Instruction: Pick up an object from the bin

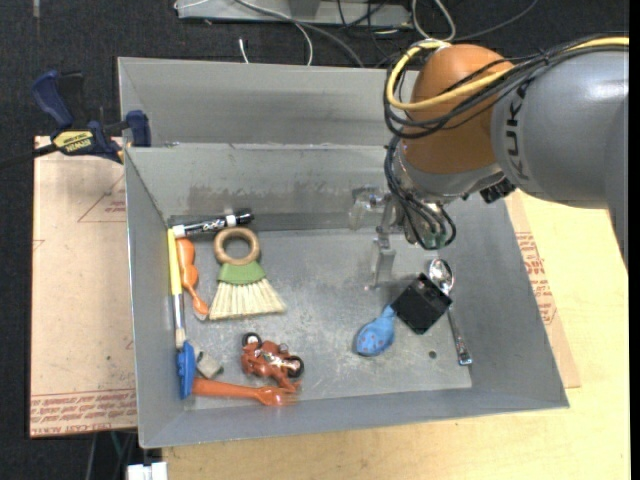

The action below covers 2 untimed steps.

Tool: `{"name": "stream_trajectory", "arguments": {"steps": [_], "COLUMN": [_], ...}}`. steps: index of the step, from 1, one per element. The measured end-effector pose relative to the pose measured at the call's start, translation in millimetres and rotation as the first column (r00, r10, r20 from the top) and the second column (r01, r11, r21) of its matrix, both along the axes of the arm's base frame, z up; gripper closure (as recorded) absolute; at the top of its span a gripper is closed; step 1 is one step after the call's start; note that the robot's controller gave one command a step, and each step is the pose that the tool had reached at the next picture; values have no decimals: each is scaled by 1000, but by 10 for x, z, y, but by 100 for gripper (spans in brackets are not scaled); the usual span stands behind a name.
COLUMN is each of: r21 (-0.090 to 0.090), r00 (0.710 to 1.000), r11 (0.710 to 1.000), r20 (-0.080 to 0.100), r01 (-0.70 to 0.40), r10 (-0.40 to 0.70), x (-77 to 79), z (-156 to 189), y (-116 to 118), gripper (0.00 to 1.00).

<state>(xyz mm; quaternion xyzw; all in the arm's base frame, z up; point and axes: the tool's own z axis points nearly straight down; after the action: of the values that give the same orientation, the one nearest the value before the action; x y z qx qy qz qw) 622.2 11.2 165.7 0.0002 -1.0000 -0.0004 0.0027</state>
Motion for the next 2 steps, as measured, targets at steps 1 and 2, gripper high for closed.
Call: {"name": "stream_trajectory", "arguments": {"steps": [1, 2], "r21": [0, 0], "r00": [1000, 954], "r11": [1000, 954], "r20": [7, 13], "r01": [0, -299], "r10": [0, 299], "x": [14, -191], "z": [52, -476], "y": [0, -321], "gripper": [0, 0]}}
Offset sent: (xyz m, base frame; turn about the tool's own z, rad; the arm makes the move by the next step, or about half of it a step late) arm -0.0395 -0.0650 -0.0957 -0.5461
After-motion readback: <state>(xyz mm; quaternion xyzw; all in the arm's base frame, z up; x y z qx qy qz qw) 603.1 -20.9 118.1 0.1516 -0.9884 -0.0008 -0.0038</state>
